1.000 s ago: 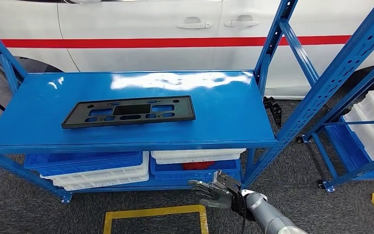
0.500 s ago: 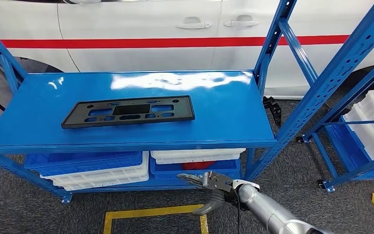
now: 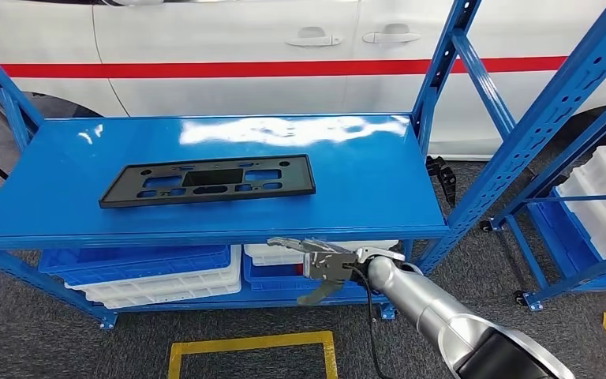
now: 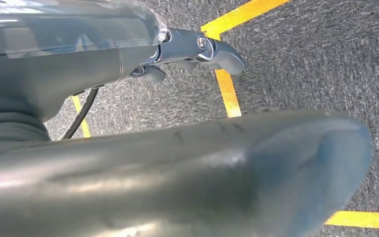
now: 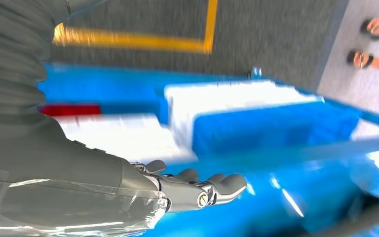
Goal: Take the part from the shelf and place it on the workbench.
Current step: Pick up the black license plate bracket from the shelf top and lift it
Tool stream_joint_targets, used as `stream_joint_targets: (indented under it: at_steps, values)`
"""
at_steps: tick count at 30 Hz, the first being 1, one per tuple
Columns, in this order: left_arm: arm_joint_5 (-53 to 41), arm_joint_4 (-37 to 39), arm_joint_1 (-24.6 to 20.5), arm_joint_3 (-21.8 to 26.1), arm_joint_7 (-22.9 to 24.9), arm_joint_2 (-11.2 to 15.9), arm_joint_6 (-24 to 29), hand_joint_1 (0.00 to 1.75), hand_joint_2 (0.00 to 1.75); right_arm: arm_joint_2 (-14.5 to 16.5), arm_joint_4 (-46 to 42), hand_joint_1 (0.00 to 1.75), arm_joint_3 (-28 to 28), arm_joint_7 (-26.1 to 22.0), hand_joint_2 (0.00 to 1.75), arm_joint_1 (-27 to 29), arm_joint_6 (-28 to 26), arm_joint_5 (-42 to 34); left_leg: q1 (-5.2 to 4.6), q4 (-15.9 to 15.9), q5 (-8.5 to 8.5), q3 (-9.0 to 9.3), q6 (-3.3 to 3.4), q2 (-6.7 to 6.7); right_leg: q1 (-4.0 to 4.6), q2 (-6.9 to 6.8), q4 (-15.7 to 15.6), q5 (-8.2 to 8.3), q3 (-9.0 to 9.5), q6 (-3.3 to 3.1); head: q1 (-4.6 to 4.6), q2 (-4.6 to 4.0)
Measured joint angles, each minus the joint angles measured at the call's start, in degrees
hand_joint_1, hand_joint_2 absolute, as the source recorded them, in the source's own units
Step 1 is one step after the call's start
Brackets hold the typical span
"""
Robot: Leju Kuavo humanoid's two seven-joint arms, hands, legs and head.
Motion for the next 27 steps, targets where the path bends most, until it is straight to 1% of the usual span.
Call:
stream_joint_targets:
  at_steps: [6, 10, 22, 27]
  values:
    - [0.13, 0.00, 0.03, 0.00, -0.21, 0.00, -0.04, 0.00, 0.00, 2.38, 0.62, 0.00, 0.44, 1.52, 1.75, -4.61, -3.24, 3.38, 0.01, 0.00, 0.01, -0.05, 0.00, -0.01, -0.01, 0.00, 0.06, 0.00, -0.04, 0.00, 0.00, 0.00]
    - [0.23, 0.00, 0.08, 0.00, -0.35, 0.00, -0.04, 0.00, 0.00, 3.55, 0.74, 0.00, 0.90, 2.39, 1.75, -7.39, -4.10, 4.87, 0.00, 0.01, 0.02, -0.07, 0.00, -0.02, -0.01, -0.03, 0.06, 0.00, -0.06, 0.00, 0.00, 0.00]
    - [0.32, 0.00, 0.13, 0.01, -0.40, 0.00, -0.04, 0.00, 0.00, 3.86, 0.75, 0.00, 1.04, 2.63, 1.75, -8.06, -4.10, 5.17, 0.00, 0.01, 0.02, -0.09, 0.00, -0.02, -0.01, -0.03, 0.07, 0.00, -0.08, 0.00, 0.00, 0.00]
    - [0.50, 0.00, 0.20, 0.02, -0.58, 0.00, -0.05, 0.00, 0.00, 4.59, 0.79, 0.00, 1.33, 3.02, 1.75, -9.88, -4.09, 5.46, 0.00, 0.01, 0.02, -0.09, 0.00, -0.03, 0.00, -0.02, 0.07, 0.00, -0.09, 0.00, 0.00, 0.00]
